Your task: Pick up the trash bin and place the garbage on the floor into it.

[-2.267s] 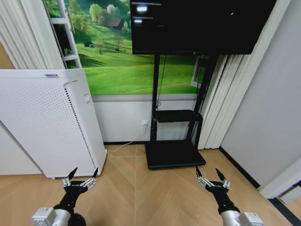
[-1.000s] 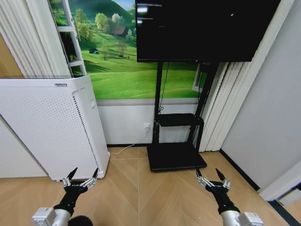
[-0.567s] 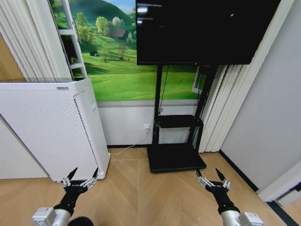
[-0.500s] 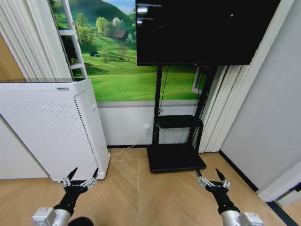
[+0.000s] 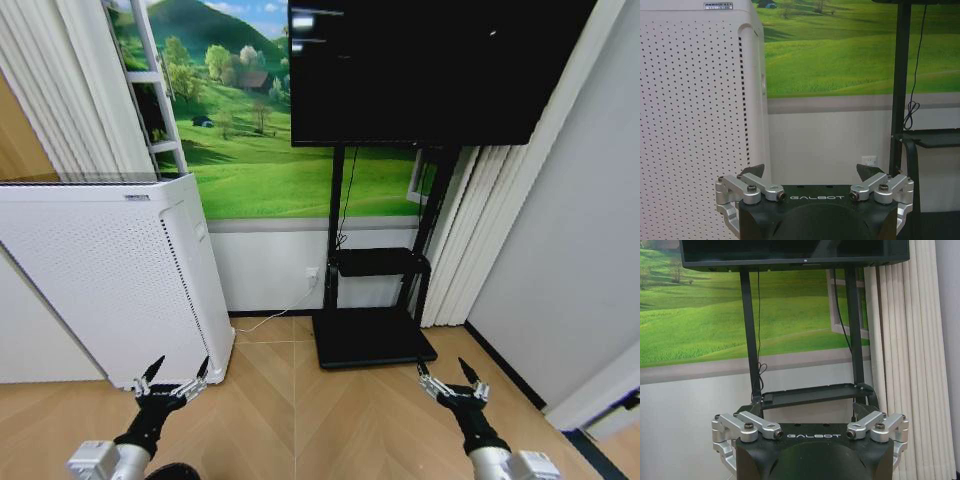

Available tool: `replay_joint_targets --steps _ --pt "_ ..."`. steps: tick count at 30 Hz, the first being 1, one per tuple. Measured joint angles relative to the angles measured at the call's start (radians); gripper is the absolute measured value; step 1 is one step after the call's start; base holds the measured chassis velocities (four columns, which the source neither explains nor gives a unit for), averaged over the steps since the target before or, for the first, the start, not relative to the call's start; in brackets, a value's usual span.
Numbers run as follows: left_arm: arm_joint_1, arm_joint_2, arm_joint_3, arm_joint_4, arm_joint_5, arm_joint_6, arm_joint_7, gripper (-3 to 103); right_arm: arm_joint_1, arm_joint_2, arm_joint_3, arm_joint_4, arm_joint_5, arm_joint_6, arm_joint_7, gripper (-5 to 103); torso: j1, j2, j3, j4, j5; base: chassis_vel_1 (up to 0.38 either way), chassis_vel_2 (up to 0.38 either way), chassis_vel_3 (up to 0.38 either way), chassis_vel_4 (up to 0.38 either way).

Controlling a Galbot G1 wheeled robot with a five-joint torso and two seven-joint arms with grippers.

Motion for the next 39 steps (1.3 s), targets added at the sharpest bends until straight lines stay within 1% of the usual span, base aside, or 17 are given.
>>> replay_joint_targets --steps 16,18,28,29,35,39 --pt "0.0 0.0 0.0 0.0 0.0 0.0 0.0 100 0.0 0.0 0.0 0.0 0.0 0.0 0.0 100 0.026 0.063 0.037 0.0 0.0 0.0 0.0 0.0 0.0" --pt "0.0 0.0 0.0 0.0 0.0 0.0 0.0 100 0.0 0.0 0.0 0.0 0.0 0.0 0.0 100 0.032 0.076 0.044 0.0 0.0 0.0 0.0 0.0 0.0" --pt "0.0 0.0 0.0 0.0 0.0 0.0 0.0 100 0.0 0.0 0.0 0.0 0.0 0.0 0.0 100 0.049 0.115 0.066 0.0 0.0 0.0 0.0 0.0 0.0" --pt "0.0 0.0 0.0 0.0 0.0 0.0 0.0 100 0.0 0.0 0.0 0.0 0.0 0.0 0.0 100 0.053 0.125 0.072 0.0 0.0 0.0 0.0 0.0 0.0" --pt "0.0 0.0 0.0 0.0 0.0 0.0 0.0 100 0.0 0.0 0.0 0.0 0.0 0.0 0.0 100 0.061 0.144 0.083 0.0 0.0 0.0 0.0 0.0 0.0" --pt "0.0 0.0 0.0 0.0 0.0 0.0 0.0 100 0.0 0.0 0.0 0.0 0.0 0.0 0.0 100 0.07 0.166 0.095 0.0 0.0 0.0 0.0 0.0 0.0"
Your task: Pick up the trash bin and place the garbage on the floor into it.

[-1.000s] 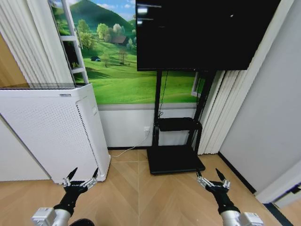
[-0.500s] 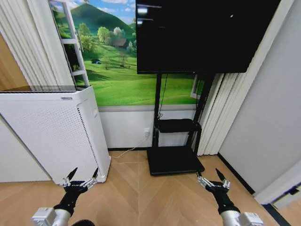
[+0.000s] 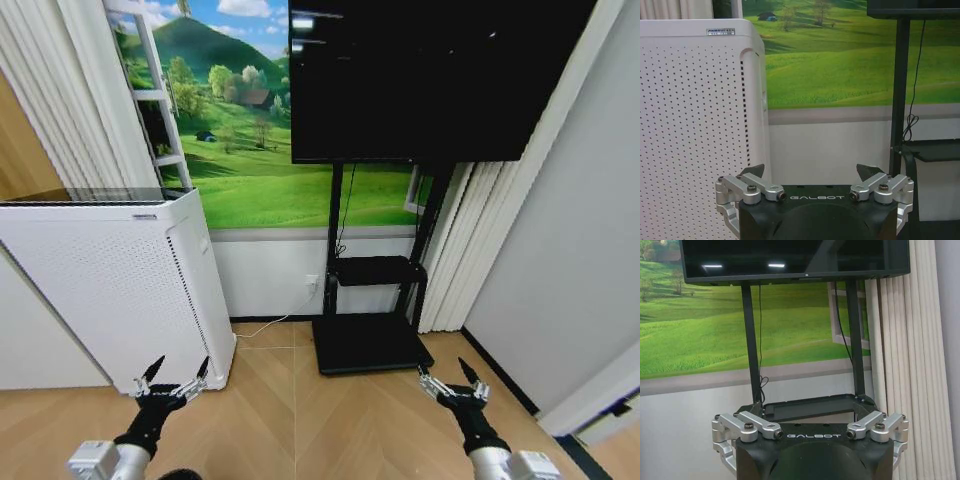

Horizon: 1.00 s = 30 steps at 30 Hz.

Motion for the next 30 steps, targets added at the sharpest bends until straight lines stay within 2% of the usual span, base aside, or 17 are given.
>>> replay_joint_targets --steps 18,30 --pt "0.0 0.0 0.0 0.0 0.0 0.0 0.0 100 0.0 0.0 0.0 0.0 0.0 0.0 0.0 100 0.034 0.078 0.044 0.0 0.0 0.0 0.0 0.0 0.0" --pt "0.0 0.0 0.0 0.0 0.0 0.0 0.0 100 0.0 0.0 0.0 0.0 0.0 0.0 0.0 100 0.035 0.078 0.045 0.0 0.0 0.044 -0.041 -0.057 0.053"
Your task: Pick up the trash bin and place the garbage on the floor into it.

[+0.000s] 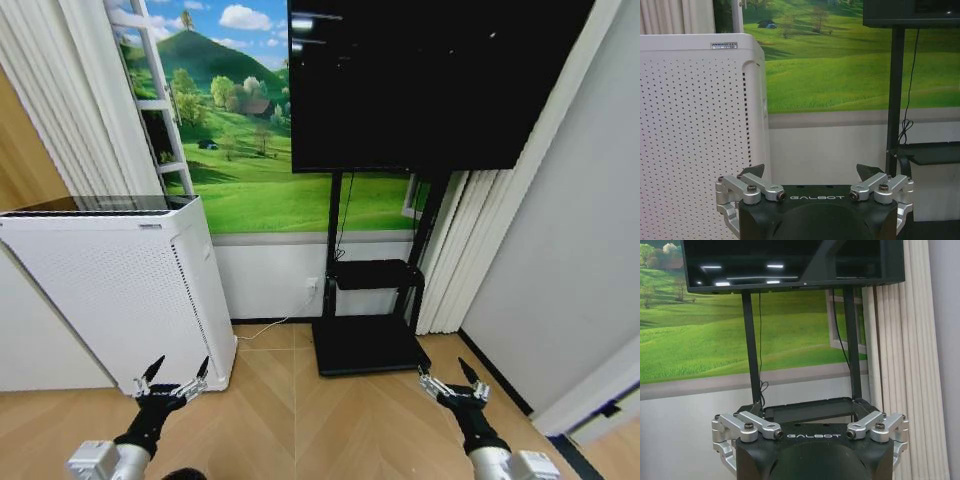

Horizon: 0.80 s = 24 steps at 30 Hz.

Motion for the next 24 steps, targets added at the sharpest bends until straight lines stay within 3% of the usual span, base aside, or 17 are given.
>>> replay_joint_targets --steps 10,14,24 --pt "0.0 0.0 0.0 0.0 0.0 0.0 0.0 100 0.0 0.0 0.0 0.0 0.0 0.0 0.0 100 -0.003 -0.005 -0.003 -0.0002 0.0006 0.189 -0.191 -0.198 0.206" --pt "0.0 0.0 0.0 0.0 0.0 0.0 0.0 100 0.0 0.0 0.0 0.0 0.0 0.0 0.0 100 -0.003 -0.006 -0.004 0.0001 -0.0009 0.268 -0.29 -0.285 0.267" --pt "0.0 0.0 0.0 0.0 0.0 0.0 0.0 100 0.0 0.0 0.0 0.0 0.0 0.0 0.0 100 -0.005 -0.008 -0.005 -0.0002 0.0004 0.355 -0.347 -0.346 0.35"
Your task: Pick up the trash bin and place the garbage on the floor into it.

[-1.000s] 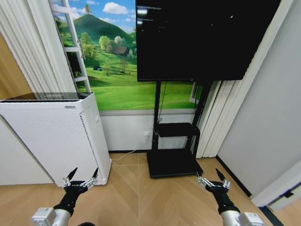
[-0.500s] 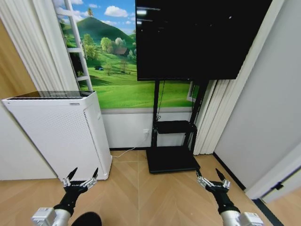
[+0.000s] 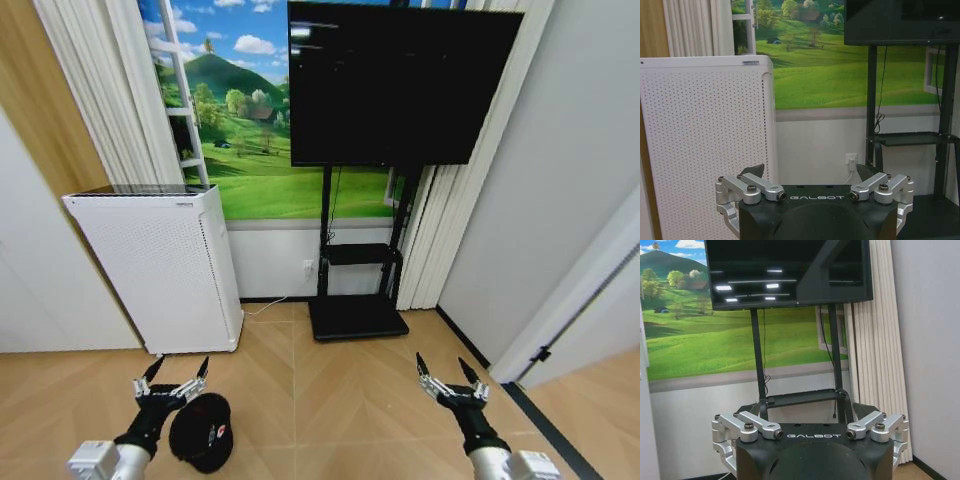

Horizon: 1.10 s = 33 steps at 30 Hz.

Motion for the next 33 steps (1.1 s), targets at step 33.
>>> replay_joint_targets --steps 33 --pt "0.0 0.0 0.0 0.0 0.0 0.0 0.0 100 0.0 0.0 0.0 0.0 0.0 0.0 0.0 100 -0.001 -0.003 -0.001 0.0002 -0.0016 0.364 -0.347 -0.366 0.345"
